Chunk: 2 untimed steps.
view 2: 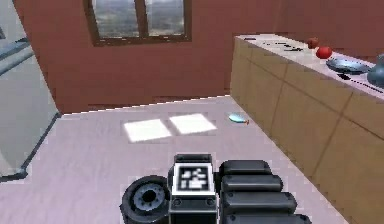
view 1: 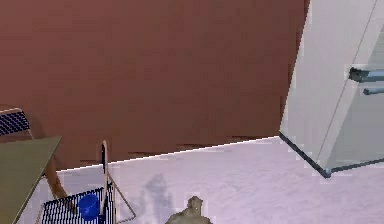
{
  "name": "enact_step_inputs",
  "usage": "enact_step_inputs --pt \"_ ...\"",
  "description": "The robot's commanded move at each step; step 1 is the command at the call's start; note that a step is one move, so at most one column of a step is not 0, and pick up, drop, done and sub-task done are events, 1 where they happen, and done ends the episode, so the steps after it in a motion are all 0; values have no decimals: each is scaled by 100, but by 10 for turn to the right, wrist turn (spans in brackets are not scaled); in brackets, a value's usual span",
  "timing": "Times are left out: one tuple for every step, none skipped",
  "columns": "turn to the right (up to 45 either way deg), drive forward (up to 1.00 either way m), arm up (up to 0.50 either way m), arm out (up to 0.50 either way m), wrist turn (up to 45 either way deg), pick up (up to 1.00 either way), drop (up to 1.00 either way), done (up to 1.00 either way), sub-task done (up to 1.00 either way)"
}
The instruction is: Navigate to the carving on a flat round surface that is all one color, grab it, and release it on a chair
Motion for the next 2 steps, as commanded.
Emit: enact_step_inputs --pt "0 55 0 0 0 0 0 0 0" --pt "-180 0 0 0 0 0 0 0 0"
